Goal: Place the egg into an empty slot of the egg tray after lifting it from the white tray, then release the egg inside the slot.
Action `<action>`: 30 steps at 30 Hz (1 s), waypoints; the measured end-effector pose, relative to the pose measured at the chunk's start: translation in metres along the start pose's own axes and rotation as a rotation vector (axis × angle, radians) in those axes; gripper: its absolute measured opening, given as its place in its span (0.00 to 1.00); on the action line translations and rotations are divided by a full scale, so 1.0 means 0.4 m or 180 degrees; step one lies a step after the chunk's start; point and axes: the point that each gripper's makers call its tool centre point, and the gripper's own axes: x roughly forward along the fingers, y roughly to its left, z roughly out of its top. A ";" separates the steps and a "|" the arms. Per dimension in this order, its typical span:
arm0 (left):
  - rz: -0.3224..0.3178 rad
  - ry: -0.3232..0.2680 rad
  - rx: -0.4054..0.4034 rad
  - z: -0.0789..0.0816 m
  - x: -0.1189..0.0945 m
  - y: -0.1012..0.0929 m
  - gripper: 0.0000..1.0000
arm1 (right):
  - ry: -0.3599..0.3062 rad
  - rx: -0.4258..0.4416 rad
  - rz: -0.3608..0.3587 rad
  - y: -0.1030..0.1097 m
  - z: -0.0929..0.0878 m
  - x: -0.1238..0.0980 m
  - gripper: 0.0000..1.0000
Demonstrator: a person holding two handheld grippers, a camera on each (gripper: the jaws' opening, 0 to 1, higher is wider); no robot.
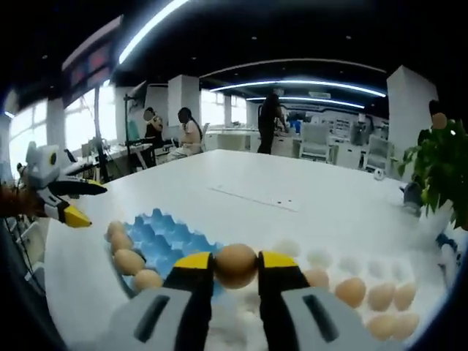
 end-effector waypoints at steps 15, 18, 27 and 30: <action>-0.0013 0.0005 0.0015 -0.010 -0.007 0.005 0.76 | -0.0043 -0.0038 0.0279 0.089 0.023 0.052 0.23; -0.0010 0.0000 0.0026 -0.010 -0.010 0.009 0.76 | -0.0066 -0.0075 0.0375 0.122 0.035 0.069 0.23; -0.0006 0.0012 0.0041 -0.019 -0.019 0.020 0.75 | -0.0112 -0.0176 0.0725 0.240 0.066 0.133 0.23; -0.0017 0.0023 0.0070 -0.022 -0.019 0.022 0.75 | -0.0124 -0.0193 0.0828 0.275 0.073 0.155 0.23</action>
